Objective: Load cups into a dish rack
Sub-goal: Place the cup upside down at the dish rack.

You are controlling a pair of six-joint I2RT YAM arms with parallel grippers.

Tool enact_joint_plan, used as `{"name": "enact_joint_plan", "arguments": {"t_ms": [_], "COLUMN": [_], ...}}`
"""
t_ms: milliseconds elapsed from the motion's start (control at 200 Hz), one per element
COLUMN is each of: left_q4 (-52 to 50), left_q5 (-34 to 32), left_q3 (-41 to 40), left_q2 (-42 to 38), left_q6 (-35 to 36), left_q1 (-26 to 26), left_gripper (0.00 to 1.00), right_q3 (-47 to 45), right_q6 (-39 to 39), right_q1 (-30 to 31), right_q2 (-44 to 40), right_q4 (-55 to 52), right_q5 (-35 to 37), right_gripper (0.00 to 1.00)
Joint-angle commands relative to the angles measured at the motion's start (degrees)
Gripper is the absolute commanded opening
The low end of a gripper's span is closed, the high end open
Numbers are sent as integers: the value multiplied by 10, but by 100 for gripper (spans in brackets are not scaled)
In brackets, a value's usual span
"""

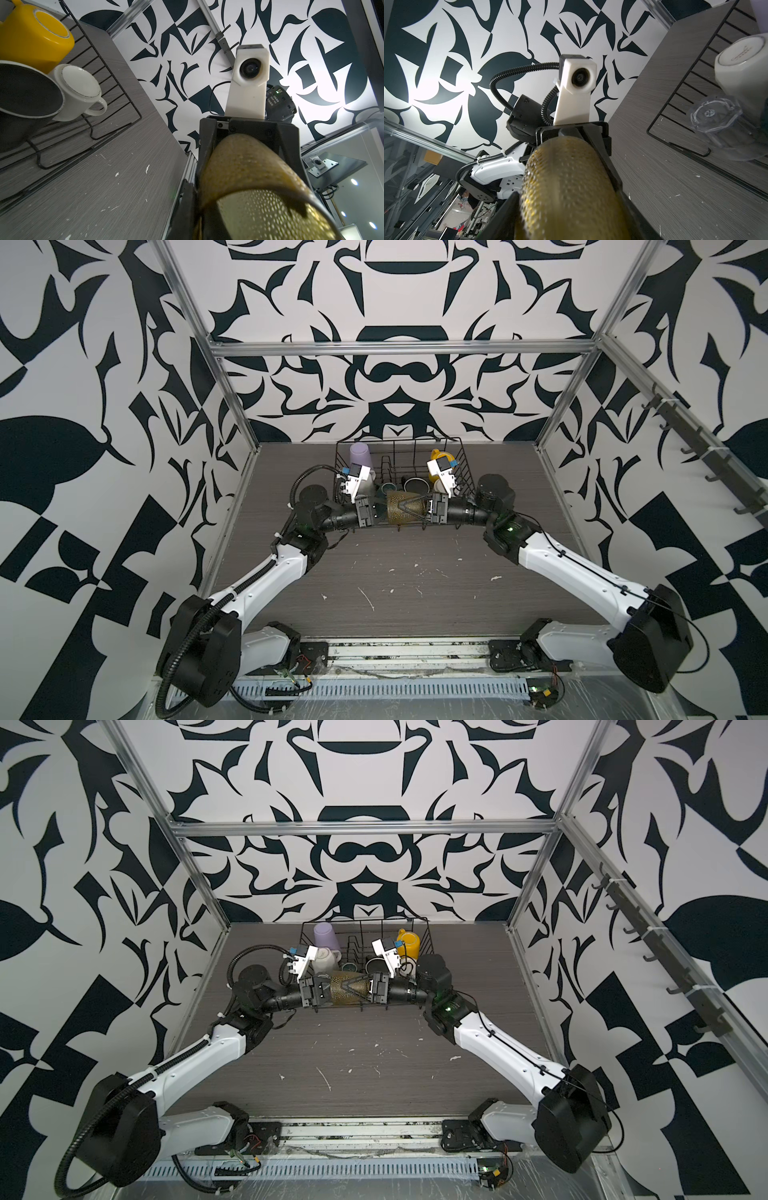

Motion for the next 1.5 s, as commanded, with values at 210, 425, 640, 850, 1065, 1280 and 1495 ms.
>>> {"name": "enact_joint_plan", "arguments": {"t_ms": [210,425,640,850,1065,1280,1495], "left_q4": [68,62,37,-5,-90,-280,-463], "left_q5": [-22,-30,-43,-56,-92,-183,-408], "left_q3": [-2,-9,-9,-12,-9,25,68], "left_q2": [-7,-12,-23,-39,-82,-154,-225], "left_q6": [-30,-30,-16,7,65,193,306], "left_q1": [16,22,27,29,40,45,45], "left_gripper": [6,18,25,38,88,99,99], "right_q3": [13,27,48,78,139,228,310], "right_q6": [-25,-34,-54,-86,-156,-223,-267], "right_q1": [8,7,7,5,-13,-50,-93], "right_q2": [12,4,-11,-30,-43,-24,31], "right_q4": [-86,-107,-146,-207,-336,-451,-512], "right_q5": [21,36,54,72,106,125,145], "right_gripper": [0,0,0,0,0,0,0]}}
